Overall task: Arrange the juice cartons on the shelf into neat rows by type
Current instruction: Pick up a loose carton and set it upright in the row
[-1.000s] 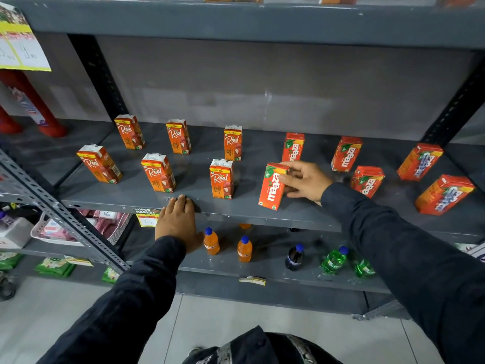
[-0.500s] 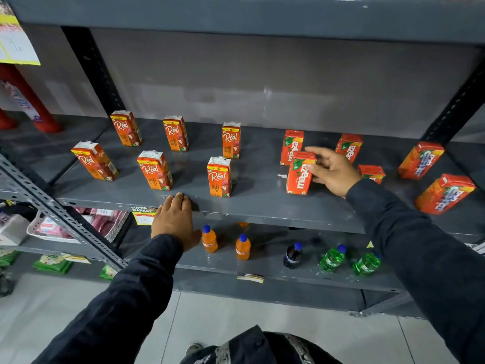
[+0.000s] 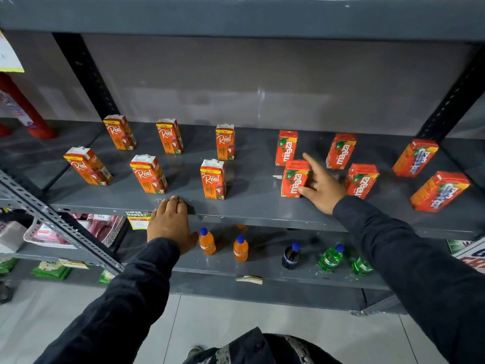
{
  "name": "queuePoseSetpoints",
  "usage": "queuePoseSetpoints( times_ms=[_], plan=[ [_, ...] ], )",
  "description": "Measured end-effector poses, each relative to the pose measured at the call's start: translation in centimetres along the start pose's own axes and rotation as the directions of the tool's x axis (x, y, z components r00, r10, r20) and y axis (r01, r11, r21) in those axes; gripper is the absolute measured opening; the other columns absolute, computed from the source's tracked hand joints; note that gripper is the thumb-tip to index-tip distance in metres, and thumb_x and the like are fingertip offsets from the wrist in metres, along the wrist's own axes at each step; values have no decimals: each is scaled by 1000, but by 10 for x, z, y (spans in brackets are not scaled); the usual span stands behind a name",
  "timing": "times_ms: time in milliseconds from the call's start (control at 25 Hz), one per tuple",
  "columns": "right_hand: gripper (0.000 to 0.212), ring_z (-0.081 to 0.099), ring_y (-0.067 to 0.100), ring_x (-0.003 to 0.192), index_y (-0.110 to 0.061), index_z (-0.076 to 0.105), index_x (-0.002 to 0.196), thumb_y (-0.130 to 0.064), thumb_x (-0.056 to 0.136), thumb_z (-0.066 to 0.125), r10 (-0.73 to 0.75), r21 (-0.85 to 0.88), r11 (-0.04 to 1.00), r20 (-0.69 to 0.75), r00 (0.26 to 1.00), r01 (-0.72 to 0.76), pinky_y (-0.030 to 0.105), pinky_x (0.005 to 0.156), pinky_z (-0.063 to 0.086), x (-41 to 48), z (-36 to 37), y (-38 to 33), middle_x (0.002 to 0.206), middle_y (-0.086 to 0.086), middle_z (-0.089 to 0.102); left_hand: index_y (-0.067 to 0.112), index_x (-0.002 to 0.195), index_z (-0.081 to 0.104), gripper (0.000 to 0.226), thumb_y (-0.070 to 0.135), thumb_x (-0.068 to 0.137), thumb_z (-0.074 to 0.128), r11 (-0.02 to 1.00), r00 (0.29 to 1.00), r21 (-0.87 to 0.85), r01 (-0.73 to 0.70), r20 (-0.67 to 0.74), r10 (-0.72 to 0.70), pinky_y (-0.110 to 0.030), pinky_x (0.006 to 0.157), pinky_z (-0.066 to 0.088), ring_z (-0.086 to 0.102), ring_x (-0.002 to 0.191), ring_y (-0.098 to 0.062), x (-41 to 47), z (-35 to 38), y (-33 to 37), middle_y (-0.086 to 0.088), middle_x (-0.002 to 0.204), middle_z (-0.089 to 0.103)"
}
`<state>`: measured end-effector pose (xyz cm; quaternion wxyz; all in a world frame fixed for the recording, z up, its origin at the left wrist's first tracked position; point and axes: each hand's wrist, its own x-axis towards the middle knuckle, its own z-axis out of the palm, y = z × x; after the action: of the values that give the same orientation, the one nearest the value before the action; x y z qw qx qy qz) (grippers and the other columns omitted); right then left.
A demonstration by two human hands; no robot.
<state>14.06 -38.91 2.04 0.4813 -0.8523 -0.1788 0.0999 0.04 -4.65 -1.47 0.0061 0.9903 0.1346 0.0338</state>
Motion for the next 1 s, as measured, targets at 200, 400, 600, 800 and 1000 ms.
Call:
queuePoseSetpoints(
  times_ms=[200,400,600,800,1000],
  plan=[
    [55,59,16,115,-33,38,129,-16,84,65,40,-119,992,-53,998,-46,34,98,43,5,7,14,121,-7,60,11,136,34,96,52,60,75,1000,1000,-5,-7,8,7,-47,114,29,26,140,-32,0,2,-2,-11,150,33],
    [51,60,17,113,-32,41,127,-19,84,64,29,-156,987,-52,998,-37,37,99,44,9,8,15,125,-2,62,11,136,33,96,51,60,75,1000,1000,3,-6,3,6,-48,113,30,27,139,-32,2,2,-2,-11,149,34],
    [46,63,16,107,-35,43,122,-28,83,65,33,-226,973,-82,996,-51,27,86,42,4,11,13,111,-13,62,9,135,34,96,51,59,75,1000,1000,6,-17,0,17,-49,112,32,29,138,-33,1,3,-1,-12,147,37],
    [77,57,17,115,-32,22,143,-24,81,68,36,-118,991,-190,981,-59,34,95,48,-14,11,5,135,-1,52,9,137,32,94,51,63,72,998,999,-62,18,33,-16,-48,114,26,24,140,-34,-10,-6,0,-12,149,33],
    [50,62,2,94,-30,51,125,-11,82,66,-14,51,998,-423,906,39,11,78,48,-95,-5,38,116,4,62,8,116,58,53,29,69,69,868,907,-299,-397,-275,320,-49,100,43,50,119,-39,-49,-10,86,-17,124,57]
  ],
)
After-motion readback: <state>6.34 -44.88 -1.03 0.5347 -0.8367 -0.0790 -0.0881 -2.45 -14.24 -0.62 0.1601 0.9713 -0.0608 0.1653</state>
